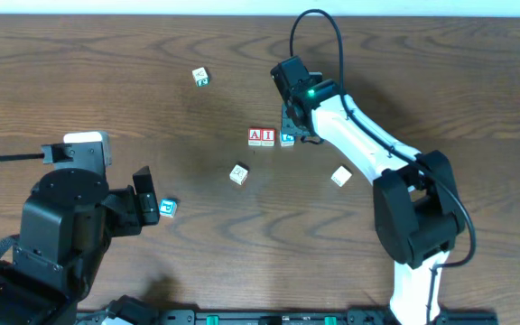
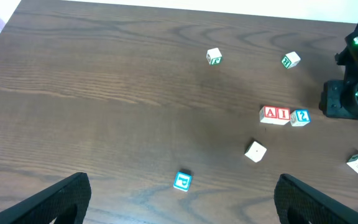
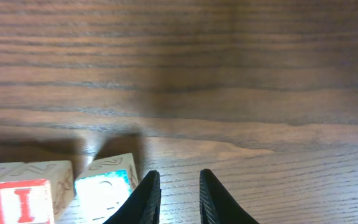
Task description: Spell out Ai2
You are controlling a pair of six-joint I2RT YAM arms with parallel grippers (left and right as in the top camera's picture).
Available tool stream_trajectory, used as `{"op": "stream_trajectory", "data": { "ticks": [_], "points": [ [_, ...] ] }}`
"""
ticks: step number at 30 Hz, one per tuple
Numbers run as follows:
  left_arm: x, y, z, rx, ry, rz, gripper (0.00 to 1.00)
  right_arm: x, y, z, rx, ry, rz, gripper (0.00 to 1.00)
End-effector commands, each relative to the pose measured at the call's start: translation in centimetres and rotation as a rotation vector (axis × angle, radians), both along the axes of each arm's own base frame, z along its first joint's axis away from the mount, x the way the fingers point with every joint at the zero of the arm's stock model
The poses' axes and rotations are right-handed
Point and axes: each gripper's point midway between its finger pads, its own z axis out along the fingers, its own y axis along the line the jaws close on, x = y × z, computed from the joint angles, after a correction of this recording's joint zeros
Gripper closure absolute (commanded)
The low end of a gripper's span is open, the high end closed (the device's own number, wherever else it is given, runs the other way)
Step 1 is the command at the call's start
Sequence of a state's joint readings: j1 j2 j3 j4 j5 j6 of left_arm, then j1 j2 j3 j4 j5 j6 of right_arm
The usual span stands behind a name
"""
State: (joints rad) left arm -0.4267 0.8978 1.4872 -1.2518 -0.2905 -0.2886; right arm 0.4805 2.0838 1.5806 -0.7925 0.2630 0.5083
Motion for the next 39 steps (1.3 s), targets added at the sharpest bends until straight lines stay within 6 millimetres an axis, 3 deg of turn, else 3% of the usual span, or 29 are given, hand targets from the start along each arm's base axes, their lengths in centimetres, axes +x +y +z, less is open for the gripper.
{"op": "stream_trajectory", "data": {
  "ticks": [1,17,39],
  "points": [
    [-0.1,0.0,0.5,-0.014,-0.014,0.004,0.05,-0.4,-0.9,-2.1,-0.027,0.043,-0.023,0.79],
    [0.5,-0.3,0.0,-0.002,0.012,0.004,0.05,-1.0,0.6,-2.8,0.059,0.077,-0.022,0.79],
    [0.6,-0.3,0.0,-0.001,0.014,0.005,0.05,-1.0,1.2,-2.9,0.088,0.083,-0.015,0.67]
  ]
}}
